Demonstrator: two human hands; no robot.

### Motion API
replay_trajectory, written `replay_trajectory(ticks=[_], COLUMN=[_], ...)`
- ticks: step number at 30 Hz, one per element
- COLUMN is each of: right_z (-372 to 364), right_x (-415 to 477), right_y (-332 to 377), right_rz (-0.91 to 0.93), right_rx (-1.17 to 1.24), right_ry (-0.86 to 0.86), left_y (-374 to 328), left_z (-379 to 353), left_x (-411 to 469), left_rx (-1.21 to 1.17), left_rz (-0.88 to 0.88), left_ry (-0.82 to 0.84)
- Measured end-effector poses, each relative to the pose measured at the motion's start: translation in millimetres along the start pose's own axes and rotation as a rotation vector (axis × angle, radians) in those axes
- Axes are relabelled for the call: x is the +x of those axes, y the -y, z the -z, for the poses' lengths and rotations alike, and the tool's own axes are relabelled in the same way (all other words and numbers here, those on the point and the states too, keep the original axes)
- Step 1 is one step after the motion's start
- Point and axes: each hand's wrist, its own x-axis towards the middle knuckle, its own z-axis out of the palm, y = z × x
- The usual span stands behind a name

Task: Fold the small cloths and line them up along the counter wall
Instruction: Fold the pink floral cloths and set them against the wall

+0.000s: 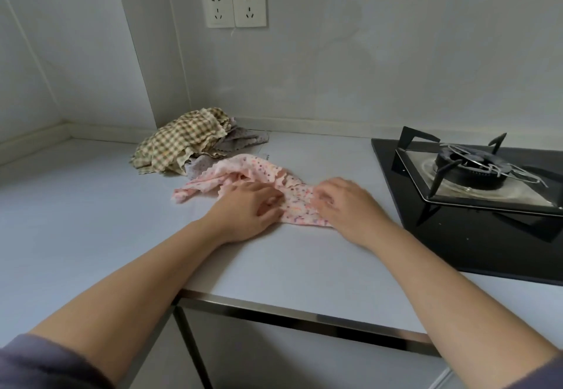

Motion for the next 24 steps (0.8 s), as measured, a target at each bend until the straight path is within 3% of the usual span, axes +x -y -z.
replay_trajectory(ticks=[2,4,6,9,12,20,24], right_z=[-5,-3,2,3,-1,6,5], right_x=[1,4,8,15,20,8,9], right_y=[-1,0,3,-2,-7,-1,-1], right_rz=[-0.005,-0.035,-0.084,-0.144,-0.178,-0.038,-0.002], right_rx=[-0.059,-0.076,-0.108,-0.210,-0.259,0.034,0.041], right_ry=[0.095,0.072,0.046,0.062,0.132,-0.001,-0.022], left_y=[10,22,28,15,1,2,8], left_z=[-7,-6,-5,-6,-6,0,-4], left_x=[4,6,8,8,10,4,5], left_rx=[-0.013,-0.059,0.002,0.067,0.025,-0.072,-0.086], left_rz=[0.224,0.479,0.572,0.325,0.138,0.293,0.137], left_ry=[0.009,0.013,-0.021,-0.212,-0.199,-0.181,-0.093])
